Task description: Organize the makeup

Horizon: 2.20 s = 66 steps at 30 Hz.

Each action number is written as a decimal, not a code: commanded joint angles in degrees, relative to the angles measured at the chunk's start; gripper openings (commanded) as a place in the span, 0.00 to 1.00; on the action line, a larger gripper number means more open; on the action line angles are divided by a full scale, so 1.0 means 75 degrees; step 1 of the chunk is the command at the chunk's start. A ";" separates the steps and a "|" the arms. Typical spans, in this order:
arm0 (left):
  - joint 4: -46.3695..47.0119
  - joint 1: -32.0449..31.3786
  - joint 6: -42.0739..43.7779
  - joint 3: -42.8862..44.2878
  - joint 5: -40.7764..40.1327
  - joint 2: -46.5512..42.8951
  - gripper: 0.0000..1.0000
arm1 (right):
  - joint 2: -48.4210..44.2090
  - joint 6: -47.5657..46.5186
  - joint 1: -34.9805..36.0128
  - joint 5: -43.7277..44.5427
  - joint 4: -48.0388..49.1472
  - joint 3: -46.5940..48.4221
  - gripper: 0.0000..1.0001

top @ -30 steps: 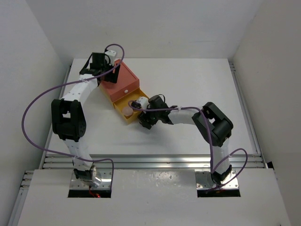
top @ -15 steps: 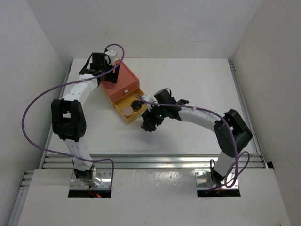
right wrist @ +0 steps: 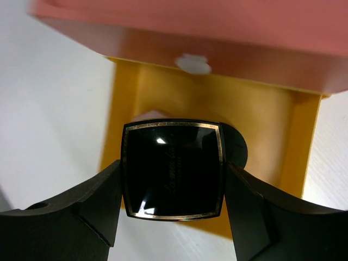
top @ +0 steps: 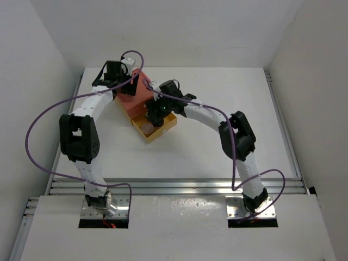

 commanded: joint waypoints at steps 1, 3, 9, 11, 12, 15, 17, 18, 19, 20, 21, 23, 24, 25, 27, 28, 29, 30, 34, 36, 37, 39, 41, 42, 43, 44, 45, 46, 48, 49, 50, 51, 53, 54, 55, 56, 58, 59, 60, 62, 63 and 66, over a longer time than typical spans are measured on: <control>-0.0217 0.0056 -0.0080 -0.0154 0.0011 0.0211 0.82 | 0.0325 0.0270 -0.0041 0.0621 0.0189 0.0476 0.21; -0.0217 0.0056 -0.0149 -0.0154 0.0080 0.0212 0.82 | 0.0431 0.0235 -0.0006 0.0633 0.0621 0.0430 0.21; -0.0217 0.0056 -0.0220 -0.0154 0.0150 0.0352 0.82 | 0.1086 0.0106 -0.0006 0.1076 0.0799 0.0827 0.21; -0.0217 0.0056 -0.0220 -0.0154 0.0151 0.0353 0.82 | 0.1192 0.0071 -0.0006 0.1230 0.0846 0.0922 0.21; -0.0147 0.0056 -0.0220 -0.0154 0.0151 0.0353 0.82 | 0.1355 0.0048 -0.0017 0.1416 0.0892 0.0991 0.21; -0.0147 0.0056 -0.0220 -0.0154 0.0151 0.0353 0.82 | 0.1602 -0.0151 0.0018 0.1629 0.0846 0.1167 0.22; -0.0147 0.0056 -0.0220 -0.0154 0.0151 0.0353 0.82 | 0.1836 -0.0233 0.0041 0.1816 0.0729 0.1343 0.23; -0.0147 0.0056 -0.0290 -0.0154 0.0151 0.0353 0.82 | 0.1872 -0.0269 0.0041 0.1874 0.0729 0.1413 0.23; -0.0147 0.0056 -0.0291 -0.0154 0.0151 0.0353 0.82 | 0.1966 -0.0246 0.0064 0.1910 0.0810 0.1391 0.23; -0.0147 0.0056 -0.0291 -0.0154 0.0151 0.0353 0.82 | 0.1966 -0.0222 0.0053 0.2061 0.1019 0.1321 0.23; -0.0147 0.0056 -0.0291 -0.0154 0.0151 0.0353 0.82 | 0.1966 -0.0199 0.0076 0.2086 0.1149 0.1262 0.25; -0.0147 0.0056 -0.0291 -0.0154 0.0222 0.0353 0.82 | 0.1955 -0.0105 0.0099 0.2307 0.1583 0.1099 0.27; -0.0077 0.0056 -0.0360 -0.0154 0.0222 0.0422 0.82 | 0.1943 -0.0059 0.0123 0.2332 0.1805 0.1098 0.29; -0.0076 0.0056 -0.0361 -0.0154 0.0291 0.0423 0.82 | 0.1966 -0.0058 0.0135 0.2437 0.2016 0.1098 0.32; -0.0076 0.0056 -0.0361 -0.0154 0.0292 0.0423 0.82 | 0.1943 0.0012 0.0205 0.2706 0.2447 0.1051 0.37; -0.0076 0.0056 -0.0361 -0.0154 0.0292 0.0423 0.82 | 0.1978 0.0059 0.0228 0.2800 0.2532 0.1016 0.39; -0.0076 0.0056 -0.0361 -0.0154 0.0292 0.0423 0.82 | 0.1978 0.0059 0.0229 0.2801 0.2615 0.1016 0.42; -0.0076 0.0056 -0.0361 -0.0154 0.0292 0.0423 0.82 | 0.2025 0.0059 0.0240 0.2801 0.2673 0.1039 0.45; -0.0076 0.0056 -0.0361 -0.0154 0.0292 0.0423 0.82 | 0.2130 0.0106 0.0252 0.2801 0.2604 0.1004 0.60; -0.0076 0.0056 -0.0361 -0.0154 0.0292 0.0423 0.82 | 0.2142 0.0129 0.0240 0.2778 0.2592 0.0946 0.70; -0.0076 0.0056 -0.0361 -0.0154 0.0292 0.0423 0.82 | 0.2119 0.0129 0.0240 0.2754 0.2592 0.0922 0.71; -0.0076 0.0056 -0.0361 -0.0224 0.0292 0.0423 0.82 | 0.2084 0.0153 0.0240 0.2684 0.2592 0.0887 0.81; -0.0076 0.0056 -0.0361 -0.0224 0.0292 0.0423 0.82 | 0.2049 0.0153 0.0252 0.2614 0.2592 0.0863 0.90; -0.0076 0.0056 -0.0361 -0.0224 0.0292 0.0423 0.82 | 0.2002 0.0130 0.0275 0.2532 0.2615 0.0817 0.92; -0.0076 0.0056 -0.0361 -0.0224 0.0292 0.0423 0.82 | 0.1990 0.0095 0.0264 0.2520 0.2627 0.0747 0.94; -0.0076 0.0056 -0.0361 -0.0224 0.0292 0.0423 0.82 | 0.1955 0.0094 0.0298 0.2415 0.2650 0.0723 0.94; -0.0076 0.0056 -0.0361 -0.0224 0.0292 0.0423 0.82 | 0.1827 0.0106 0.0299 0.2368 0.2685 0.0630 0.94; -0.0076 0.0056 -0.0361 -0.0224 0.0292 0.0423 0.82 | 0.1791 0.0129 0.0310 0.2321 0.2744 0.0536 0.94; -0.0076 0.0056 -0.0361 -0.0224 0.0292 0.0423 0.82 | 0.1523 0.0141 0.0322 0.2180 0.2826 0.0279 0.93; -0.0076 0.0056 -0.0361 -0.0224 0.0292 0.0423 0.82 | 0.1440 0.0211 0.0334 0.2145 0.2966 0.0185 0.93; -0.0076 0.0056 -0.0361 -0.0224 0.0292 0.0423 0.82 | 0.1253 0.0235 0.0346 0.2040 0.3013 0.0126 0.91; -0.0076 0.0056 -0.0361 -0.0224 0.0292 0.0423 0.82 | 0.1054 0.0246 0.0381 0.1970 0.3060 -0.0130 0.90; -0.0076 0.0056 -0.0361 -0.0224 0.0222 0.0423 0.82 | 0.0702 0.0293 0.0451 0.1748 0.3154 -0.0319 0.88; -0.0076 0.0056 -0.0361 -0.0224 0.0222 0.0423 0.82 | 0.0434 0.0282 0.0498 0.1665 0.3282 -0.0738 0.87; -0.0076 0.0056 -0.0361 -0.0224 0.0222 0.0423 0.82 | 0.0141 0.0270 0.0521 0.1618 0.3353 -0.0881 0.87; -0.0076 0.0056 -0.0361 -0.0294 0.0222 0.0423 0.82 | -0.0024 0.0224 0.0568 0.1617 0.3597 -0.1254 0.85; -0.0076 0.0056 -0.0361 -0.0295 0.0222 0.0423 0.82 | -0.0724 0.0177 0.0674 0.1606 0.4032 -0.2142 0.79; -0.0076 0.0056 -0.0361 -0.0295 0.0222 0.0423 0.82 | -0.0903 0.0176 0.0732 0.1629 0.4463 -0.2369 0.77; -0.0076 0.0056 -0.0361 -0.0295 0.0222 0.0423 0.82 | -0.1345 0.0165 0.0779 0.1629 0.4908 -0.2789 0.71; -0.0076 0.0056 -0.0361 -0.0295 0.0222 0.0423 0.82 | -0.1653 0.0176 0.0814 0.1629 0.5250 -0.3295 0.64; -0.0076 0.0126 -0.0431 -0.0364 0.0222 0.0423 0.82 | -0.1933 0.0165 0.0803 0.1641 0.5229 -0.3459 0.58; -0.0076 0.0126 -0.0431 -0.0365 0.0222 0.0423 0.82 | -0.2614 0.0037 0.0744 0.1805 0.4565 -0.4419 0.47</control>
